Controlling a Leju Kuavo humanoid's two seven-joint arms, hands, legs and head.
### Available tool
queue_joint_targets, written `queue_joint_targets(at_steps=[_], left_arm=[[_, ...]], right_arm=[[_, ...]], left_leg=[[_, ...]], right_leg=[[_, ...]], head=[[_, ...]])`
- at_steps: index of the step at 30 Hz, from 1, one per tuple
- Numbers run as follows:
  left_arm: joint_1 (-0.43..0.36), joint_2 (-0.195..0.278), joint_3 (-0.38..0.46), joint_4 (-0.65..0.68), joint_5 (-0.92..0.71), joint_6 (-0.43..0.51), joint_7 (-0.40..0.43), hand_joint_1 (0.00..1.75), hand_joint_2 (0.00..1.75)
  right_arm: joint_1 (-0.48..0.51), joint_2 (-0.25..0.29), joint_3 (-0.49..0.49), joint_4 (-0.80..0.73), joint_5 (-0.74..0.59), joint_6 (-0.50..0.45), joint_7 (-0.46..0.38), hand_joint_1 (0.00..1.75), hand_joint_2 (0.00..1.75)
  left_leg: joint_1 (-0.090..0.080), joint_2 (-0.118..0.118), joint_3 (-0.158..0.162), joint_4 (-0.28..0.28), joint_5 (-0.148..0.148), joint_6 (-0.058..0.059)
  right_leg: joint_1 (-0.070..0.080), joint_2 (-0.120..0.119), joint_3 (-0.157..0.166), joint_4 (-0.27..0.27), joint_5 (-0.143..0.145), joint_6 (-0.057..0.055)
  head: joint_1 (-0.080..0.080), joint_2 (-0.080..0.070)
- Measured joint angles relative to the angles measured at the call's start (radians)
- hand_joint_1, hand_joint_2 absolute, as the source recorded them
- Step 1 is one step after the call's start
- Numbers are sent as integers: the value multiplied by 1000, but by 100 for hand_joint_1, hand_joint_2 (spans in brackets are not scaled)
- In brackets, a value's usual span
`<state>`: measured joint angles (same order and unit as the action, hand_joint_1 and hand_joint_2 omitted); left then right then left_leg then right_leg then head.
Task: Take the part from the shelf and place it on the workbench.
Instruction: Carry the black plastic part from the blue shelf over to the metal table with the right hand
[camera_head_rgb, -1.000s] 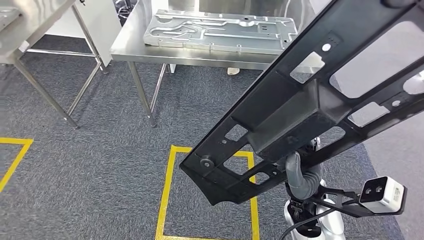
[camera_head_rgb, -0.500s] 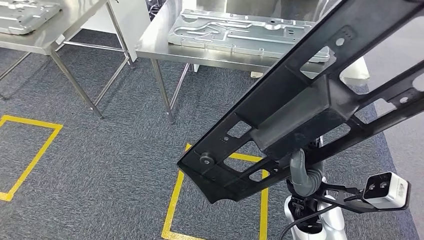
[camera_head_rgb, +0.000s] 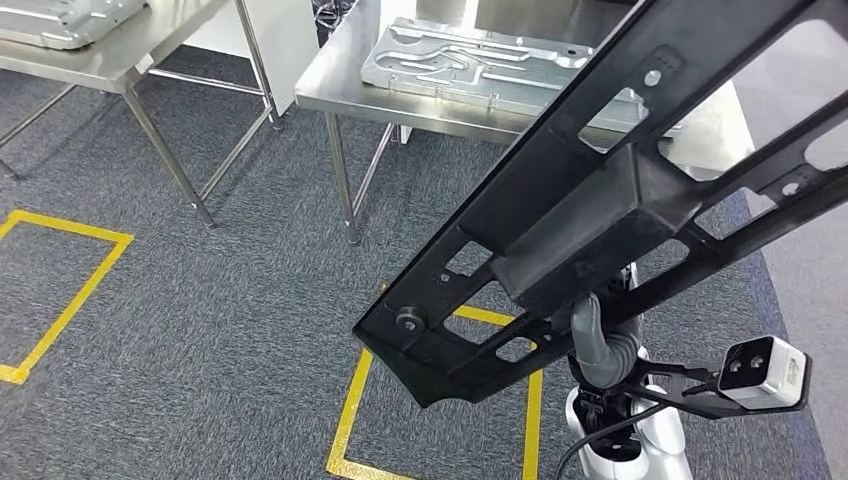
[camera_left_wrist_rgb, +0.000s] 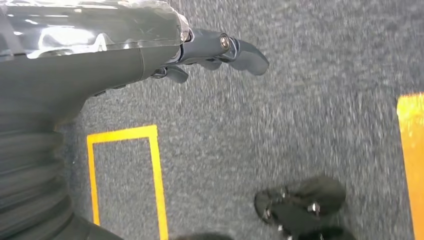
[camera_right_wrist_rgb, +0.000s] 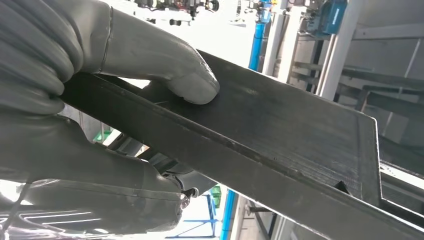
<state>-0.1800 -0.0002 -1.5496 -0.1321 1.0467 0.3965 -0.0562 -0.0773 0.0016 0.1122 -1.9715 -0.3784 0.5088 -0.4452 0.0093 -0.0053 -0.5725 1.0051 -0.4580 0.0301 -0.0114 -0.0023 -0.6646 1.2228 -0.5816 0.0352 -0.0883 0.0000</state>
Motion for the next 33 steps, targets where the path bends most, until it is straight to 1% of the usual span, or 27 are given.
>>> queue_joint_targets(at_steps=[1,2,3,4,5,7,8,9,11,12,13,14,16,17,18,19,20,21,22,23,24,26,28,30,31,32,33], left_arm=[[1,0,0,0,0,0,0,0,175],[1,0,0,0,0,0,0,0,175],[2,0,0,0,0,0,0,0,175],[2,0,0,0,0,0,0,0,175],[2,0,0,0,1,0,0,0,175],[1,-1,0,0,2,0,-2,0,175],[1,-1,0,0,2,0,-2,0,175],[1,-1,0,0,3,0,-3,0,175],[0,-1,0,0,3,0,-4,0,175],[-1,-1,0,0,3,1,-5,0,175],[-2,-1,0,0,3,1,-5,0,175],[-3,-1,0,0,3,1,-5,0,175],[-5,-1,0,0,4,1,-8,0,175],[-6,-2,0,0,4,1,-9,0,175],[-8,-2,0,0,3,1,-10,0,175],[-9,-2,0,1,3,1,-11,0,175],[-8,-2,0,1,3,1,-11,0,175],[-7,-2,0,1,3,1,-11,0,175],[-5,-1,0,1,3,1,-11,0,175],[-5,-1,0,1,3,2,-10,0,175],[-5,-1,0,1,3,2,-10,0,175],[-6,-2,0,1,3,1,-9,0,175],[-7,-3,0,2,3,2,-9,0,175],[-5,-4,0,2,3,1,-9,0,175],[-3,-4,0,2,3,1,-9,0,175],[-2,-4,0,2,4,1,-9,0,175],[-1,-4,0,2,5,1,-10,0,175]], right_arm=[[0,0,0,2,0,0,0,175,175],[0,0,0,4,0,0,0,175,175],[0,0,0,5,0,0,0,175,175],[0,0,0,6,0,0,0,175,175],[-1,0,0,7,-1,1,0,175,175],[-5,0,0,8,-7,3,1,175,175],[-6,0,0,9,-13,6,2,175,175],[-7,0,0,10,-20,9,4,175,175],[-9,0,0,12,-34,14,11,175,175],[-11,0,0,12,-39,15,15,175,175],[-13,0,0,12,-43,15,18,175,175],[-15,0,0,13,-45,16,20,175,175],[-17,0,0,14,-48,16,21,175,175],[-17,0,0,15,-49,16,22,175,175],[-17,0,0,15,-49,16,23,175,175],[-18,0,0,16,-49,16,24,175,175],[-18,0,0,16,-50,16,25,175,175],[-20,0,0,16,-50,16,25,175,175],[-22,0,0,16,-50,16,25,175,175],[-23,0,1,16,-51,16,26,175,175],[-24,0,1,16,-51,16,26,175,175],[-25,0,1,16,-51,16,28,175,175],[-27,0,1,16,-51,16,28,175,175],[-30,0,1,16,-51,18,29,175,175],[-29,0,1,17,-51,20,30,175,175],[-28,-1,1,18,-51,21,31,175,175],[-27,-1,1,19,-51,21,31,175,175]], left_leg=[[-1,0,0,0,0,1],[-1,-1,0,1,-1,1],[-1,-2,1,1,-1,1],[-1,-3,3,1,-3,1],[-1,-4,5,2,-4,-1],[-5,-4,5,5,-8,-9],[-7,-3,4,6,-9,-14],[-8,-1,3,6,-10,-19],[-7,3,4,7,-14,-30],[-7,4,0,21,-25,-35],[-6,5,-14,55,-47,-40],[-4,4,-38,111,-78,-43],[-3,4,-100,244,-135,-48],[-2,4,-120,284,-144,-50],[-1,4,-121,285,-132,-51],[0,1,-102,245,-101,-50],[2,-9,-70,177,-62,-48],[4,-30,-37,108,-34,-45],[6,-47,-12,54,-17,-42],[6,-62,1,24,-12,-39],[5,-65,4,16,-16,-36],[6,-46,6,9,-12,-24],[10,-24,10,0,-7,-10],[8,0,12,-3,-6,-2],[6,13,11,-3,-7,0],[5,25,11,-3,-8,1],[4,34,11,-2,-9,1]], right_leg=[[-1,0,-27,53,-19,2],[-2,0,-42,79,-21,3],[-2,0,-39,66,-2,2],[-2,0,-18,17,32,1],[-2,0,15,-55,72,-3],[2,1,68,-174,116,-12],[5,3,78,-201,121,-17],[8,6,78,-208,118,-21],[4,12,79,-212,122,-32],[1,14,81,-215,123,-38],[-2,16,84,-218,124,-43],[-2,18,85,-219,124,-46],[-2,25,86,-218,124,-49],[-1,30,86,-218,124,-49],[-1,36,86,-217,123,-49],[-1,45,88,-216,123,-48],[-1,55,88,-214,122,-46],[-1,65,87,-212,121,-43],[-1,74,85,-209,121,-39],[-1,83,81,-207,122,-33],[-2,92,77,-207,124,-26],[-4,102,72,-209,127,-12],[-2,69,56,-174,104,-3],[-1,25,1,-60,43,2],[-2,16,-33,7,16,5],[-4,12,-57,55,2,7],[-4,9,-64,68,8,8]], head=[[0,0],[0,0],[0,0],[0,0],[0,0],[0,0],[0,0],[0,0],[0,0],[0,0],[0,0],[0,0],[0,0],[0,0],[0,0],[0,0],[0,0],[0,0],[0,0],[0,0],[0,0],[0,0],[0,0],[0,0],[0,0],[0,0],[0,0]])
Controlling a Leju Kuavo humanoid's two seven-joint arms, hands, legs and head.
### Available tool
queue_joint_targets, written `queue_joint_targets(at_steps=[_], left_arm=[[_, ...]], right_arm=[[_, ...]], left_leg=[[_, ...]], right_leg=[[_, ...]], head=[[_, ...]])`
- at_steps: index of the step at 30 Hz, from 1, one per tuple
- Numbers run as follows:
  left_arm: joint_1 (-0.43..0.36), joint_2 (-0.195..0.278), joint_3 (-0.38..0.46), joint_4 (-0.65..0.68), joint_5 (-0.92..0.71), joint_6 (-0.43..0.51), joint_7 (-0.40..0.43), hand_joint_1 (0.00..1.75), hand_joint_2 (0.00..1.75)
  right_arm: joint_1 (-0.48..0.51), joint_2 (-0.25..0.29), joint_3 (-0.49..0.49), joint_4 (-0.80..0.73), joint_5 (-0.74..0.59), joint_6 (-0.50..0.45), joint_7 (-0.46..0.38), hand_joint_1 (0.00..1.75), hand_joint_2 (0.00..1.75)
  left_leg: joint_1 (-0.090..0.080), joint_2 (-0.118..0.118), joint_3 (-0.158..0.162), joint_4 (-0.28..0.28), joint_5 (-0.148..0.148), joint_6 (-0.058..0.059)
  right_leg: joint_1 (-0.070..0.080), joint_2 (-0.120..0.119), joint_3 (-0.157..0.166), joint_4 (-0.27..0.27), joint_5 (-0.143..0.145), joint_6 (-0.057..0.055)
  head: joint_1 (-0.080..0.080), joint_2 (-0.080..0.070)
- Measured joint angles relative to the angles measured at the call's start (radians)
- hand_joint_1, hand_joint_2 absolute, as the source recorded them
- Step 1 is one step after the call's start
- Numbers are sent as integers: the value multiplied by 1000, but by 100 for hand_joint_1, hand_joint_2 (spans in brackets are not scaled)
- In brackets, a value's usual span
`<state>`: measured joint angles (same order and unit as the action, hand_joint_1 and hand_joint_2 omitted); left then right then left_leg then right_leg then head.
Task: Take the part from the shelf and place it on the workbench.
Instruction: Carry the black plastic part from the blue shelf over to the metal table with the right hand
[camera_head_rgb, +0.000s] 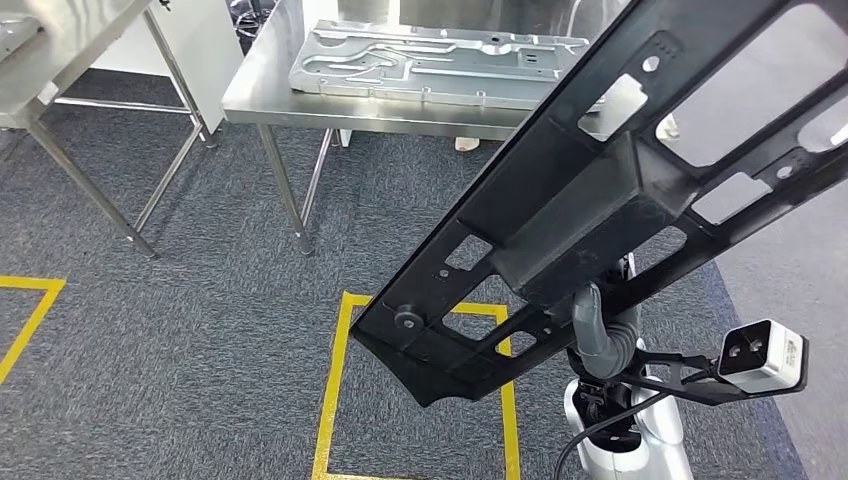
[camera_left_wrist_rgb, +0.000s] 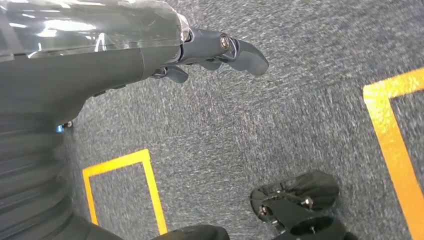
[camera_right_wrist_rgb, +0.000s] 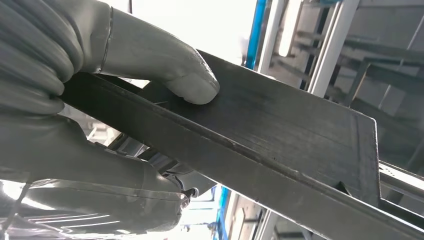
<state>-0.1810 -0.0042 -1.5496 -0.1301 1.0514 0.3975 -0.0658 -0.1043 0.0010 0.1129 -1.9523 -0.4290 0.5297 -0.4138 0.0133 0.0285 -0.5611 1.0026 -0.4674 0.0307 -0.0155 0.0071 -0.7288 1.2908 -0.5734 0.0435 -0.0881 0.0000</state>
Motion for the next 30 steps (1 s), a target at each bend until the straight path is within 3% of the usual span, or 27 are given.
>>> queue_joint_targets(at_steps=[1,3,5,7,9,10,12,14,15,16,19,21,24,26,28,29,30], left_arm=[[0,0,0,0,1,0,0,0,175],[-2,-1,0,0,3,0,-1,0,175],[-4,-1,0,0,5,0,-2,0,175],[-4,-1,0,0,7,0,-3,0,175],[-4,-1,0,0,8,-1,-2,0,175],[-4,-1,0,0,9,-1,-1,0,175],[-2,-1,0,0,12,-1,2,0,175],[-2,-1,0,0,16,-1,4,0,175],[-3,-1,0,0,16,-1,4,0,175],[-4,-1,0,0,16,-1,4,0,175],[-1,1,0,1,16,-1,7,0,175],[0,1,0,1,17,-1,9,0,175],[0,1,0,1,16,-1,10,0,175],[-1,1,0,1,16,-1,10,0,175],[-1,1,0,1,16,0,10,0,175],[-1,1,0,1,16,0,10,0,175],[0,1,0,1,17,0,10,0,175]], right_arm=[[1,0,0,1,2,0,0,175,175],[0,0,-1,1,9,-1,0,175,175],[-1,0,-2,1,16,-2,0,175,175],[-2,-1,-2,1,17,0,0,175,175],[-3,-1,-3,1,17,4,0,175,175],[-5,-1,-3,1,17,6,0,175,175],[-7,-1,-3,1,17,10,0,175,175],[-8,-1,-3,2,17,12,1,175,175],[-8,-1,-3,3,17,12,1,175,175],[-7,-1,-3,3,17,12,2,175,175],[-8,-1,-3,4,17,12,2,175,175],[-9,-1,-3,4,18,12,1,175,175],[-9,-1,-3,4,20,12,1,175,175],[-10,-1,-4,4,22,12,-1,175,175],[-9,-1,-4,4,25,12,-5,175,175],[-7,-1,-4,4,27,11,-7,175,175],[-6,-1,-4,4,28,11,-8,175,175]], left_leg=[[0,7,1,0,-1,-1],[-1,15,4,2,-4,-6],[-5,20,5,5,-7,-14],[-8,22,5,4,-8,-24],[-7,15,3,11,-16,-35],[-7,7,-7,34,-32,-41],[-4,-12,-55,143,-92,-49],[-3,-17,-117,270,-139,-55],[-2,-18,-130,294,-137,-56],[-2,-18,-123,276,-115,-56],[-1,-21,-37,84,-17,-48],[-3,-24,-10,19,-4,-35],[-4,-24,-8,13,-4,-14],[-1,-23,-4,6,-1,-2],[-3,-21,-3,5,-3,5],[-5,-21,-3,6,-4,7],[-6,-20,-1,6,-6,9]], right_leg=[[0,-2,14,-28,23,0],[1,-13,87,-166,86,-6],[7,-24,140,-268,117,-17],[12,-24,145,-283,117,-27],[7,-21,147,-289,121,-37],[4,-20,149,-293,123,-42],[1,-17,152,-296,123,-50],[2,-12,152,-295,123,-52],[2,-9,152,-294,122,-52],[2,-5,154,-294,121,-52],[3,8,157,-288,115,-43],[7,12,152,-283,113,-32],[6,12,149,-279,109,-16],[4,6,124,-223,74,-7],[2,2,59,-92,14,-1],[2,1,25,-30,-5,0],[2,0,4,4,-7,0]], head=[[0,0],[0,0],[0,0],[0,0],[0,0],[0,0],[0,0],[0,0],[0,0],[0,0],[0,0],[0,0],[0,0],[0,0],[0,0],[0,0],[0,0]])
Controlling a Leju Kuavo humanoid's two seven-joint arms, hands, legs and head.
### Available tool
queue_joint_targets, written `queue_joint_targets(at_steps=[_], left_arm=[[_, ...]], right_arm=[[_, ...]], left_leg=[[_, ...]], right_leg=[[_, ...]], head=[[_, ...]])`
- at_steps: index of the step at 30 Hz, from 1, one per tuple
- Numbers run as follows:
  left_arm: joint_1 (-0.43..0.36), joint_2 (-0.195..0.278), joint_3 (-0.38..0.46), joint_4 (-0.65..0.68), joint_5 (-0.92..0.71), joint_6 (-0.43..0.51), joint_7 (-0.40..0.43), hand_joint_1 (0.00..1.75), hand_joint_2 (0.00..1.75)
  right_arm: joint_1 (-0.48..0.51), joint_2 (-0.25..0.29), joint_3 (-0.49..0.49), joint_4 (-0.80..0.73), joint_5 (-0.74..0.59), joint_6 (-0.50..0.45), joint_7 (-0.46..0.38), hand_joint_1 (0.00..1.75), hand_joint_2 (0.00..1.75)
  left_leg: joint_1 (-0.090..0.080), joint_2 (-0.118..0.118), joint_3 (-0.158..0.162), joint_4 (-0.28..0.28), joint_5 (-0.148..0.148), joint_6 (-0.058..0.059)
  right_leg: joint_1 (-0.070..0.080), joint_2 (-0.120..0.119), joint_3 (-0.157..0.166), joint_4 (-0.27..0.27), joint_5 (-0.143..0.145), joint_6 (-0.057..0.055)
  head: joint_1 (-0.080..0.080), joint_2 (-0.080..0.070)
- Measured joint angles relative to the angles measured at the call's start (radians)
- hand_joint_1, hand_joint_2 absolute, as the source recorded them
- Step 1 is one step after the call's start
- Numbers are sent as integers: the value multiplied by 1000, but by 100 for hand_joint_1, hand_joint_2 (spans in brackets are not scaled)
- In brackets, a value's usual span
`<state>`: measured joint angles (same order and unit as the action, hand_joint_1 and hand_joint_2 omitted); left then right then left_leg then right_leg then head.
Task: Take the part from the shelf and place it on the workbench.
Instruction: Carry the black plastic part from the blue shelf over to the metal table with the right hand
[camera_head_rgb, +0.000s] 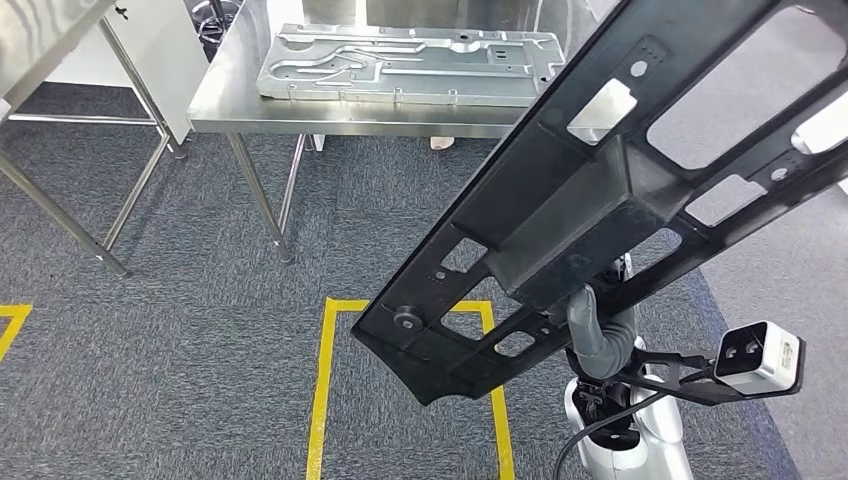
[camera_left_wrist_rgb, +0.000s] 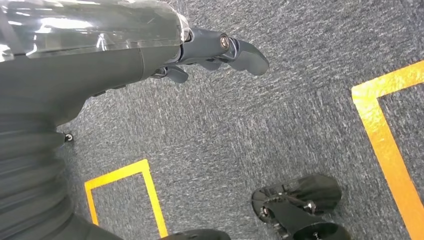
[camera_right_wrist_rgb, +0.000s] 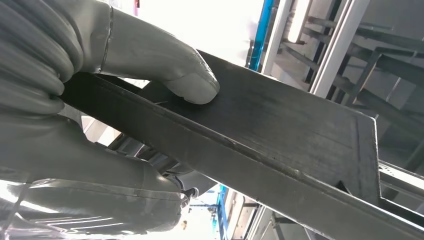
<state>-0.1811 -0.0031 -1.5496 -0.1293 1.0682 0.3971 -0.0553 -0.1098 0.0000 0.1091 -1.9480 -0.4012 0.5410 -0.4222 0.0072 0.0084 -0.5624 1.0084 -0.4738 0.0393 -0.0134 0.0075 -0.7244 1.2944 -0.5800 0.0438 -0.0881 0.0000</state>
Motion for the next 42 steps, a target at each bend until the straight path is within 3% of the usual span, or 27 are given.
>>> queue_joint_targets(at_steps=[1,2,3,5,6,9,11,14,15,16,17,19,21,24,26,29,30,31,32,34,36,38,40,42], left_arm=[[0,0,0,0,0,0,0,0,175],[0,0,0,0,0,0,0,0,175],[0,0,0,0,0,0,0,0,175],[-1,0,0,0,0,0,0,0,175],[-1,0,0,0,0,0,0,0,175],[-3,0,0,0,1,0,0,0,175],[-4,0,0,0,5,2,-3,0,175],[3,-1,1,0,19,4,-12,0,175],[4,-1,2,0,23,4,-14,0,175],[5,-1,2,0,27,4,-16,0,175],[6,-1,3,0,31,4,-16,0,175],[13,0,4,0,38,7,-15,0,175],[20,0,6,0,42,14,-16,0,175],[23,0,6,0,44,19,-17,0,175],[26,-1,6,0,44,21,-17,0,175],[28,-1,6,0,44,22,-17,0,175],[30,-1,6,0,44,23,-17,0,175],[31,-1,6,0,44,23,-17,0,175],[33,-1,6,0,44,23,-17,0,175],[34,-2,6,0,44,23,-16,0,175],[34,-2,6,0,44,23,-16,0,175],[32,-2,6,0,44,22,-15,0,175],[30,-2,6,0,44,23,-15,0,175],[27,-1,6,0,44,24,-16,0,175]], right_arm=[[1,0,0,0,0,0,-1,175,175],[1,0,0,0,0,0,-2,175,175],[1,0,0,0,1,0,-2,175,175],[1,0,0,0,1,0,-3,175,175],[0,0,0,0,2,0,-3,175,175],[0,0,-1,0,3,0,-4,175,175],[0,0,-1,-1,3,0,-5,175,175],[5,0,-1,-2,9,0,-10,175,175],[8,0,-1,-2,11,0,-11,175,175],[10,0,-1,-2,12,0,-12,175,175],[12,1,-1,-2,13,0,-12,175,175],[9,2,-1,-2,17,1,-9,175,175],[-1,6,1,-1,20,-1,0,175,175],[-16,13,4,0,23,-3,12,175,175],[-23,14,4,0,23,-3,14,175,175],[-30,15,5,0,21,-4,14,175,175],[-29,15,5,0,20,-5,15,175,175],[-27,15,5,0,20,-6,16,175,175],[-27,15,5,0,19,-6,16,175,175],[-27,16,5,0,19,-7,16,175,175],[-27,17,6,0,18,-7,16,175,175],[-28,19,7,0,17,-7,17,175,175],[-29,21,8,-3,17,-9,18,175,175],[-31,25,12,-5,17,-9,18,175,175]], left_leg=[[-1,0,3,0,-2,0],[-2,0,8,0,-5,-1],[-3,0,14,0,-9,-2],[-7,0,22,0,-17,-10],[-8,0,23,0,-21,-15],[-8,4,30,-1,-30,-30],[-7,2,13,46,-55,-40],[-1,0,-94,237,-122,-51],[1,0,-125,279,-125,-54],[3,0,-138,285,-107,-56],[4,0,-132,252,-70,-56],[4,0,-85,125,14,-52],[0,-1,-47,38,37,-43],[0,-5,-31,15,18,-22],[3,-8,-13,7,11,-9],[3,-9,11,0,-6,0],[2,-10,19,0,-13,1],[2,-11,30,0,-22,0],[2,-12,44,0,-32,-2],[1,-13,74,-1,-55,-6],[-1,-13,93,-3,-75,-15],[-2,-11,108,-3,-82,-29],[-2,-9,111,18,-78,-40],[-1,-9,68,101,-82,-47]], right_leg=[[0,-1,-1,-7,20,-2],[1,-2,18,-53,55,-5],[2,-4,51,-125,95,-11],[8,-10,109,-245,136,-22],[11,-12,122,-272,138,-27],[11,-7,131,-287,130,-39],[5,-6,147,-298,126,-50],[2,-6,167,-301,111,-59],[2,-5,173,-301,105,-59],[2,-4,182,-300,97,-58],[2,-2,193,-300,89,-56],[2,2,218,-300,69,-49],[5,5,229,-300,55,-37],[7,5,233,-294,52,-21],[4,2,213,-246,41,-13],[1,-2,90,-65,-15,-4],[0,-2,48,-19,-27,-3],[1,-2,22,-6,-20,-3],[1,-2,14,-30,7,-5],[5,-5,36,-154,111,-18],[14,-10,56,-245,172,-30],[19,-11,64,-262,168,-41],[15,-7,88,-275,164,-52],[10,-7,117,-287,154,-61]], head=[[0,0],[0,0],[0,0],[0,0],[0,0],[0,0],[0,0],[-1,0],[-1,0],[-1,0],[-1,0],[-1,0],[-1,0],[-1,0],[0,0],[0,0],[0,0],[0,0],[0,0],[0,0],[1,0],[2,0],[3,0],[3,0]])
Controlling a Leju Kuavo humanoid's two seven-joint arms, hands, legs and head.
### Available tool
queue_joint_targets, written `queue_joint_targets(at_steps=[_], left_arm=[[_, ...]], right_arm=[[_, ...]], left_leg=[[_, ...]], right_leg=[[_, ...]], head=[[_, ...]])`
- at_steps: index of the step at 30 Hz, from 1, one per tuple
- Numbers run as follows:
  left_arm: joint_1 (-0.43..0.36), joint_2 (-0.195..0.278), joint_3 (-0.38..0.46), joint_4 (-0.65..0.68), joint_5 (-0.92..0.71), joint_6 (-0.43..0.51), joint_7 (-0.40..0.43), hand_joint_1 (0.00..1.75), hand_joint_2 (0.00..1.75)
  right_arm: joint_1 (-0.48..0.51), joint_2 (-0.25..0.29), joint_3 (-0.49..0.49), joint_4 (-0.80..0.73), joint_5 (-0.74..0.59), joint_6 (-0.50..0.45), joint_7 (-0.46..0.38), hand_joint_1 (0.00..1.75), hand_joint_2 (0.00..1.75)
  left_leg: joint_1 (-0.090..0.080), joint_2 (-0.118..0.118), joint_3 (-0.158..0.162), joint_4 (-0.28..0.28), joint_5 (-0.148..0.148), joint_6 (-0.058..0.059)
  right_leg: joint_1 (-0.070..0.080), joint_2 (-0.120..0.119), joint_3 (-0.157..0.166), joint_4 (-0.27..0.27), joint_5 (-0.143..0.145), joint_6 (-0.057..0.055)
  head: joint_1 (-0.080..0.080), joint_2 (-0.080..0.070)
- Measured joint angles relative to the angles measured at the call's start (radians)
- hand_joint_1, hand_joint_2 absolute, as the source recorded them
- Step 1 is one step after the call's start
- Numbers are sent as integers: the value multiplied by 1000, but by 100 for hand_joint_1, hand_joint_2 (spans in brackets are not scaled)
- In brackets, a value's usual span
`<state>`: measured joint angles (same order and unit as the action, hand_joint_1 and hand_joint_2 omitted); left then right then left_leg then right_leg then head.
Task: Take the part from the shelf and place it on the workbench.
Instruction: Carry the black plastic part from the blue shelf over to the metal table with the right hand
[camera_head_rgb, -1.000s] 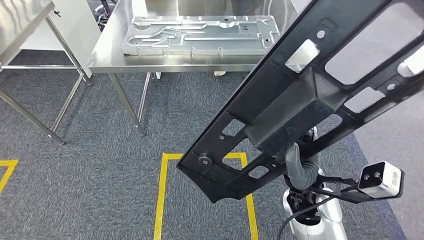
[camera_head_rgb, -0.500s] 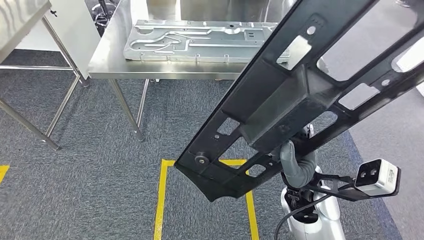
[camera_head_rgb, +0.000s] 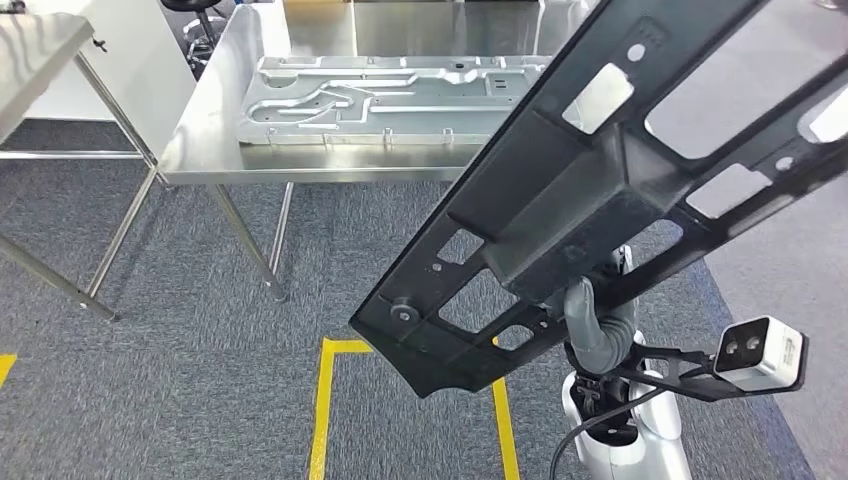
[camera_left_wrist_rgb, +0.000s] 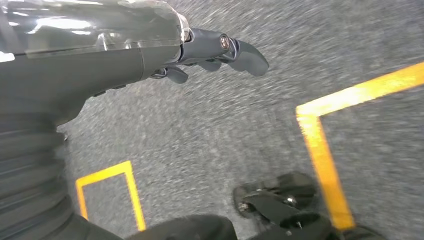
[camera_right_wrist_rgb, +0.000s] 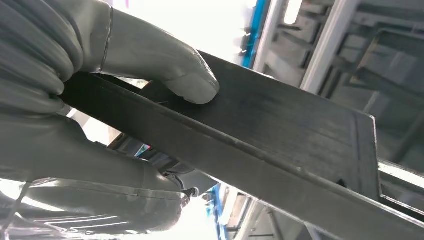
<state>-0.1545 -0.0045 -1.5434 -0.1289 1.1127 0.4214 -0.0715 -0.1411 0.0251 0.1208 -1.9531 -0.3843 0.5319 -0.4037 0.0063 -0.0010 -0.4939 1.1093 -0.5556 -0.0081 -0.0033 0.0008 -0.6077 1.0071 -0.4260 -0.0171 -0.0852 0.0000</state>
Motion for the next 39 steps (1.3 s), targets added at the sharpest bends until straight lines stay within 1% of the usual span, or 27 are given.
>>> queue_joint_targets(at_steps=[1,3,4,5,6,8,9,10,13,15,18,19,20,21,22,23,24,25,27,29,31,33,34,35,36,38,39], left_arm=[[-1,0,0,0,1,1,0,0,175],[-3,0,0,0,5,1,-3,0,175],[-5,0,1,0,7,2,-3,0,175],[-7,1,1,0,9,3,-4,0,175],[-7,1,1,0,10,4,-4,0,175],[-3,4,1,0,12,7,-3,0,175],[-1,5,1,0,14,8,-3,0,175],[2,6,0,0,16,9,-3,0,175],[9,8,0,0,20,11,-2,0,175],[9,8,0,0,20,11,-2,0,175],[11,9,-1,0,21,11,-2,0,175],[14,9,-1,0,22,10,-2,0,175],[16,9,-1,0,23,10,-2,0,175],[18,9,-1,0,23,10,-2,0,175],[19,9,-1,0,24,10,-2,0,175],[19,9,-1,0,24,10,-2,0,175],[19,9,-1,0,25,10,-2,0,175],[19,9,-1,0,26,9,-2,0,175],[20,9,-1,0,26,9,-2,0,175],[21,9,-1,0,26,8,-2,0,175],[18,9,-1,0,27,8,-3,0,175],[13,9,-1,0,27,8,-4,0,175],[12,9,-1,0,27,8,-4,0,175],[13,9,-1,0,27,7,-3,0,175],[17,9,-1,0,26,7,-2,0,175],[24,10,-1,0,26,7,-2,0,175],[25,11,-2,0,26,7,-2,0,175]], right_arm=[[0,2,3,0,0,0,0,175,175],[3,4,7,0,0,0,-1,175,175],[4,4,8,0,-1,0,-2,175,175],[5,4,10,0,-1,0,-4,175,175],[5,4,11,1,-2,0,-5,175,175],[3,4,15,2,-6,-1,-7,175,175],[3,4,16,3,-8,-3,-8,175,175],[2,4,18,4,-10,-5,-8,175,175],[2,4,21,5,-12,-10,-9,175,175],[-1,4,22,5,-12,-11,-9,175,175],[0,4,23,6,-11,-11,-9,175,175],[1,4,23,6,-11,-11,-9,175,175],[2,4,23,7,-11,-11,-9,175,175],[2,4,23,8,-11,-11,-9,175,175],[2,4,23,9,-11,-11,-9,175,175],[2,4,23,9,-11,-11,-9,175,175],[2,4,23,10,-11,-11,-9,175,175],[2,4,23,10,-11,-11,-9,175,175],[4,4,23,11,-12,-11,-8,175,175],[4,4,24,11,-12,-11,-8,175,175],[3,4,25,11,-12,-10,-8,175,175],[6,4,26,11,-13,-10,-8,175,175],[8,4,26,11,-13,-10,-8,175,175],[11,4,26,11,-13,-10,-7,175,175],[13,4,26,11,-13,-10,-7,175,175],[17,4,26,11,-13,-10,-7,175,175],[18,4,26,10,-12,-11,-7,175,175]], left_leg=[[2,0,-38,60,-14,-4],[3,0,-119,154,-69,-12],[4,0,-146,167,-90,-14],[4,0,-158,151,-91,-15],[3,0,-158,109,-63,-12],[0,-1,-142,-7,51,0],[-3,-2,-134,-49,95,6],[-6,-2,-131,-71,124,12],[-4,-4,-114,-86,130,26],[1,-5,-96,-95,125,35],[2,-5,-81,-99,110,40],[2,-5,-75,-99,104,40],[2,-5,-67,-99,97,38],[3,-5,-56,-99,90,36],[3,-5,-45,-99,82,33],[3,-6,-34,-99,74,29],[3,-5,-26,-100,66,24],[2,-5,-22,-102,60,17],[1,-4,-15,-97,57,2],[3,-3,-14,-70,48,-11],[5,-3,-57,15,8,-17],[5,-3,-134,139,-45,-19],[5,-3,-166,178,-56,-19],[5,-3,-182,185,-46,-18],[5,-3,-181,156,-15,-16],[1,-3,-145,26,79,-4],[-2,-3,-130,-30,102,1]], right_leg=[[0,0,11,-3,-8,-3],[0,2,31,-3,-25,-5],[0,3,43,-3,-35,-5],[0,4,56,-3,-45,-4],[0,5,71,-3,-56,-3],[1,7,96,-2,-77,1],[2,9,104,-1,-86,6],[3,11,109,0,-93,12],[3,14,113,19,-96,30],[1,10,83,82,-114,39],[-7,7,-33,251,-183,51],[-9,6,-63,279,-188,53],[-11,5,-76,275,-171,56],[-13,4,-72,233,-132,57],[-13,2,-53,166,-80,57],[-12,-1,-33,101,-42,54],[-10,-3,-17,52,-26,49],[-6,-4,-7,24,-20,42],[-3,-3,0,14,-28,26],[-5,-1,17,7,-22,12],[-6,-2,34,5,-30,1],[-3,-2,44,5,-41,-5],[-1,-2,49,5,-47,-6],[0,0,56,5,-53,-7],[1,2,65,5,-59,-6],[2,5,87,5,-75,-3],[3,6,95,5,-82,1]], head=[[0,0],[0,0],[0,0],[0,0],[0,0],[0,0],[0,0],[0,0],[0,0],[0,0],[0,0],[0,0],[0,0],[0,0],[0,0],[0,0],[0,0],[0,0],[0,0],[-1,0],[0,0],[-1,0],[0,0],[-1,0],[-1,0],[0,0],[0,0]])
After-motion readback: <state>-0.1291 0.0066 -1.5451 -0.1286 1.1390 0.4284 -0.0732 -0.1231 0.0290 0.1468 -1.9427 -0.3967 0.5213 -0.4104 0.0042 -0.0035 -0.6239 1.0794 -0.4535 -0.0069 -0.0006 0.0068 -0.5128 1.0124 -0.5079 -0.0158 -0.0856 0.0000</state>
